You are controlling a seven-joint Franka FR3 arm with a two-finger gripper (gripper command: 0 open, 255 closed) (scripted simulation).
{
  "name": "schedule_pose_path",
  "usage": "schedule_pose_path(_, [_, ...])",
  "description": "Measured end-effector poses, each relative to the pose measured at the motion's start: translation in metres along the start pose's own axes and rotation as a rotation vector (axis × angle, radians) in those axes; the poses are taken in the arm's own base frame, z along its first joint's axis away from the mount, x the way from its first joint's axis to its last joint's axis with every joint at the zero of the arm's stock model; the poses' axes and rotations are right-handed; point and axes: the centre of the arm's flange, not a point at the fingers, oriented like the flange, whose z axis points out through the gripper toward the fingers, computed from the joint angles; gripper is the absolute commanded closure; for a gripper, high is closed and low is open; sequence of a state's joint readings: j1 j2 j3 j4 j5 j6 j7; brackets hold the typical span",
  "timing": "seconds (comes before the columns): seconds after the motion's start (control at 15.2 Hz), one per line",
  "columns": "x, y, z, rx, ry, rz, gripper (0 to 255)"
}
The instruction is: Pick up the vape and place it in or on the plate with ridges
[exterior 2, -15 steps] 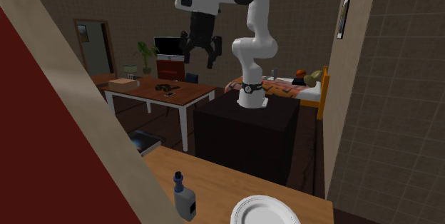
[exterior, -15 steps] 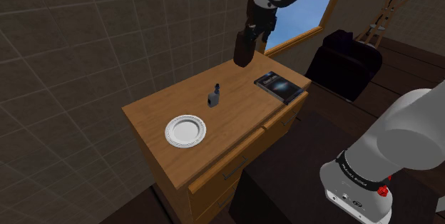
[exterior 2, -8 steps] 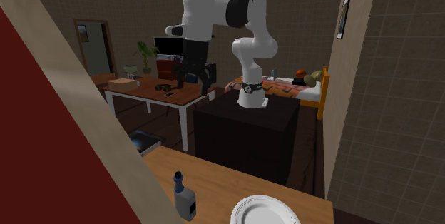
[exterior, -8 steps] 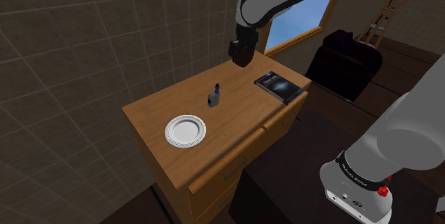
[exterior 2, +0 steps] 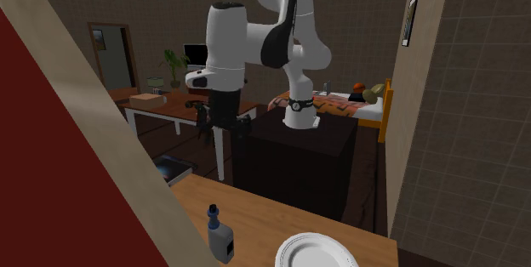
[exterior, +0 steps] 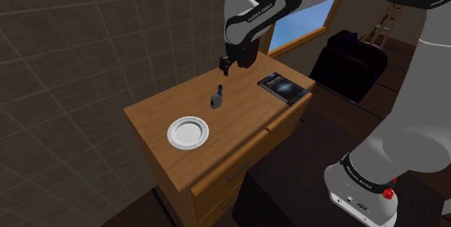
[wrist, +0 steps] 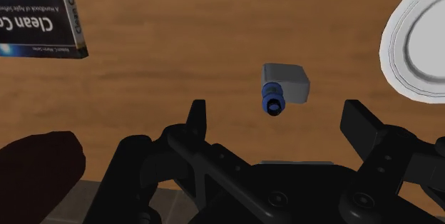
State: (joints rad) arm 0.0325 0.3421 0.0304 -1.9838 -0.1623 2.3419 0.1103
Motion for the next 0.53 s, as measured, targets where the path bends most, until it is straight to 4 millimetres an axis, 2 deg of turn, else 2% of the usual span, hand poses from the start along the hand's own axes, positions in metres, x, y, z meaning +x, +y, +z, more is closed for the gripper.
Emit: schedule_pose_path(0.53, [0.063,-0.020,0.091,0.006,-0.042,-0.011,0])
